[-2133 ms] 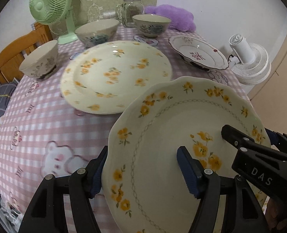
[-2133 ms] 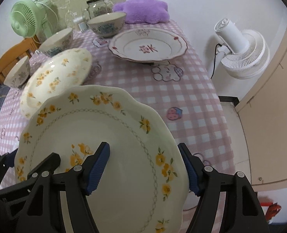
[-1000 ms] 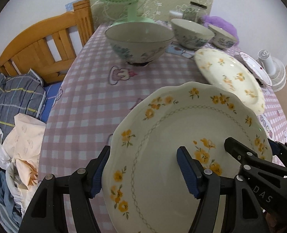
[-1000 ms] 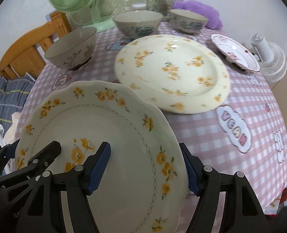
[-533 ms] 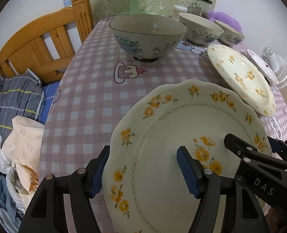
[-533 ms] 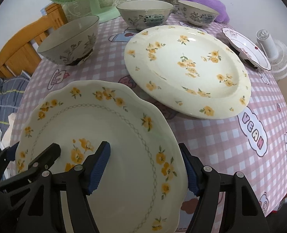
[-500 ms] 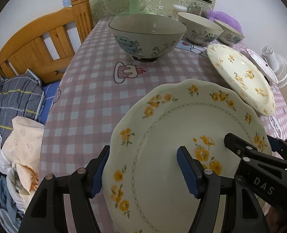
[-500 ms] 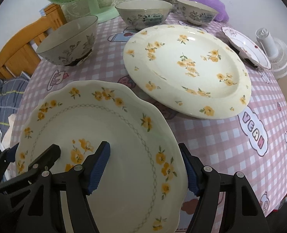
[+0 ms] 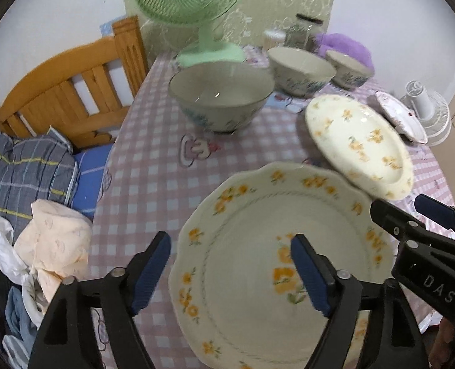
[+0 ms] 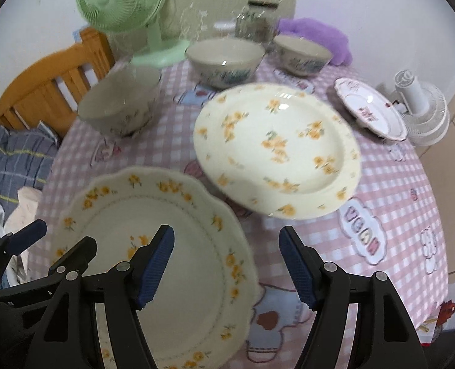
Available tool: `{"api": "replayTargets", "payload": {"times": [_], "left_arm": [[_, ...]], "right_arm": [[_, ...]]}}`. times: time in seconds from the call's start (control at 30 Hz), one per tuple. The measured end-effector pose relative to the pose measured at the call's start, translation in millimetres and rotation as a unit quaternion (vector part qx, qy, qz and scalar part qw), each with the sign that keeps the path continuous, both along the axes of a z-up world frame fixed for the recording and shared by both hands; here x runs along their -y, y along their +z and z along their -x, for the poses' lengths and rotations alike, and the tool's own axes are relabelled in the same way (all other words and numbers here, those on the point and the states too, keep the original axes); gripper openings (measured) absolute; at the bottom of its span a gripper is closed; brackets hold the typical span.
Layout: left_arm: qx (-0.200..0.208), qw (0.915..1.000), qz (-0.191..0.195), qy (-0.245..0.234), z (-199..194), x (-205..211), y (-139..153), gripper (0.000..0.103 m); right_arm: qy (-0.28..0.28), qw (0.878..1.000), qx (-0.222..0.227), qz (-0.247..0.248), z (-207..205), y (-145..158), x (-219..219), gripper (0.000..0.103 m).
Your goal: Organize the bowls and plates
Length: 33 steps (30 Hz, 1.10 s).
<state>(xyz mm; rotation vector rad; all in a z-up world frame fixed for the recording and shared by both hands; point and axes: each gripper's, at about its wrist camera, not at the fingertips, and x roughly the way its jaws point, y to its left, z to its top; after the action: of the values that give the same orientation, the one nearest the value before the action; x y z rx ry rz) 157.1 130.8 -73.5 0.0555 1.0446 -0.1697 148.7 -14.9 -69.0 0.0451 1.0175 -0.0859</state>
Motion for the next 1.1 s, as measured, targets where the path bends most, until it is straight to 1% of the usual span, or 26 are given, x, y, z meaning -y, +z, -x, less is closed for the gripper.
{"api": "replayTargets", "payload": {"times": [0.07,0.13,0.23,0.33,0.4,0.47,0.63,0.7,0.9,1.1], "left_arm": [[0.013,0.9999,0.005,-0.009,2.2,10.1,8.6,0.086],[0.021,0.9996,0.004,-0.020,3.9,21.7,14.5,0.086],[0.030,0.9993,0.002,-0.024,5.0,39.7,21.1,0.087],[0.030,0.9993,0.011,-0.018,2.4,57.2,24.9,0.087],[0.037,0.9992,0.007,-0.012,0.6,70.0,26.9,0.087],[0.037,0.9993,0.003,-0.004,-2.7,81.9,27.8,0.087],[0.040,0.9988,0.006,0.027,-17.8,110.4,31.2,0.087],[0.043,0.9983,0.004,0.038,-26.0,121.2,31.3,0.087],[0.038,0.9972,-0.004,0.064,-54.3,145.5,17.9,0.089],[0.025,0.9968,-0.023,0.072,-86.3,156.4,-8.3,0.089]], "right_arm": [[0.003,1.000,0.011,-0.011,2.8,8.1,6.3,0.074],[0.004,1.000,0.020,-0.011,4.2,14.9,12.0,0.074],[0.001,1.000,0.021,-0.009,3.6,21.2,25.9,0.074],[-0.004,1.000,0.024,-0.017,0.1,22.9,45.8,0.074],[-0.003,0.999,0.029,-0.019,-1.8,23.7,56.7,0.074],[0.007,0.999,0.033,-0.016,-7.2,25.2,70.2,0.074],[0.024,0.999,0.039,-0.018,-23.7,30.6,98.4,0.074],[0.032,0.998,0.041,-0.025,-34.1,31.6,111.5,0.074],[0.051,0.997,0.036,-0.033,-66.7,23.1,140.6,0.074],[0.053,0.997,0.014,-0.045,-102.0,-3.6,156.9,0.074]]}}
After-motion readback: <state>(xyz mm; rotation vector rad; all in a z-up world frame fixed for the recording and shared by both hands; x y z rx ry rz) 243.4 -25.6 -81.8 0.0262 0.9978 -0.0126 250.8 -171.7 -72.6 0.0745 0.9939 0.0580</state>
